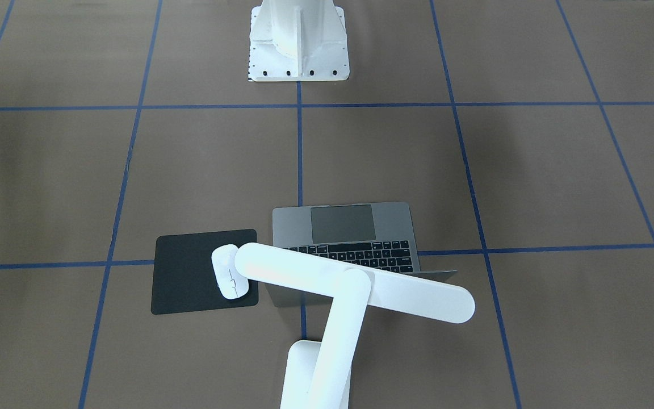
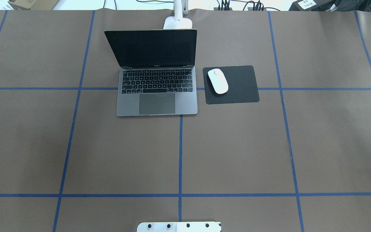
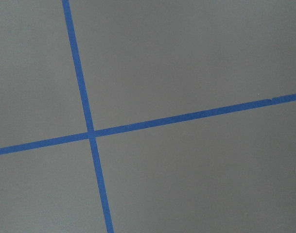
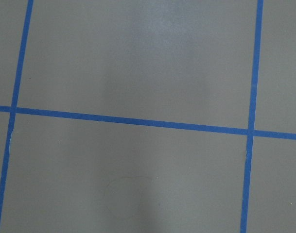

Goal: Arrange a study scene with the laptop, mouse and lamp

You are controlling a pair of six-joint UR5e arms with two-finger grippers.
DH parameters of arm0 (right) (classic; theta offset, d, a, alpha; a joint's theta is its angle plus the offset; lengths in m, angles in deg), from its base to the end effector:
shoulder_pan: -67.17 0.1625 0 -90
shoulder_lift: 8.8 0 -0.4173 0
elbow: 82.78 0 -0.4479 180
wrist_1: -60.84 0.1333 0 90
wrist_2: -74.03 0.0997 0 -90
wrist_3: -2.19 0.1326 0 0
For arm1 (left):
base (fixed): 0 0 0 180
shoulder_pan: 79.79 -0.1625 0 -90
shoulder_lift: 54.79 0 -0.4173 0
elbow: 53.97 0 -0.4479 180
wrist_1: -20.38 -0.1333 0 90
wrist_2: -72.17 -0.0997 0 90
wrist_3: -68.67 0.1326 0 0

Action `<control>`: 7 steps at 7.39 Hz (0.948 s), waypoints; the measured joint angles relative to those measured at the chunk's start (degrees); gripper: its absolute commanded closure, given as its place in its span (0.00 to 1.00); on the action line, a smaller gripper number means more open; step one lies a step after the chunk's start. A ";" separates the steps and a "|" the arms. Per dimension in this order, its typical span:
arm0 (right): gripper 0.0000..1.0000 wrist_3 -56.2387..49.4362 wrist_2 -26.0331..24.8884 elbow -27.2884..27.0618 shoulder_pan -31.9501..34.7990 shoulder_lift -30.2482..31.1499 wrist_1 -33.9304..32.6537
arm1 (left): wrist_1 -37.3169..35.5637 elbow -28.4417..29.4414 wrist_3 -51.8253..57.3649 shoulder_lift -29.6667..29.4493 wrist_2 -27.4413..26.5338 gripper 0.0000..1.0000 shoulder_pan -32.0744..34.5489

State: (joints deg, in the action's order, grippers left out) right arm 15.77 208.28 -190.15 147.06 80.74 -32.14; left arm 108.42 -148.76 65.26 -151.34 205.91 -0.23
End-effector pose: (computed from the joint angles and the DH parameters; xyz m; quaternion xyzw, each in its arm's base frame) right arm -0.0565 -0.5491 0.5089 0.0405 -0.3901 -0.0208 0.9196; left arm 0.0679 -0.5983 0.5673 0.0306 0.3777 0.0871 0.9213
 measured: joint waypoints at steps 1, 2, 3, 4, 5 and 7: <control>0.01 -0.01 0.16 -0.07 0.00 0.10 -0.51 | -0.13 0.10 -0.01 0.07 0.08 0.00 0.33; 0.01 0.02 0.13 0.00 0.01 0.09 -0.70 | -0.41 0.29 -0.01 0.38 1.37 0.00 1.48; 0.01 0.05 0.08 0.12 -0.01 0.04 -0.74 | -0.62 0.27 -0.01 0.96 4.57 0.00 3.05; 0.01 0.13 0.12 0.16 -0.05 -0.06 -0.71 | -0.54 -0.06 -0.01 2.00 8.02 0.00 4.41; 0.01 0.26 0.20 0.17 -0.10 -0.16 -0.66 | -0.23 -1.06 -0.01 3.70 9.88 0.00 5.48; 0.01 0.41 0.67 0.79 -0.15 -0.15 -0.36 | -0.05 -3.59 0.04 6.36 10.81 0.00 7.85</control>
State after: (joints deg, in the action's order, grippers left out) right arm 16.17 208.94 -189.36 146.91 80.59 -32.50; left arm 108.38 -152.35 65.30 -144.98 216.72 7.62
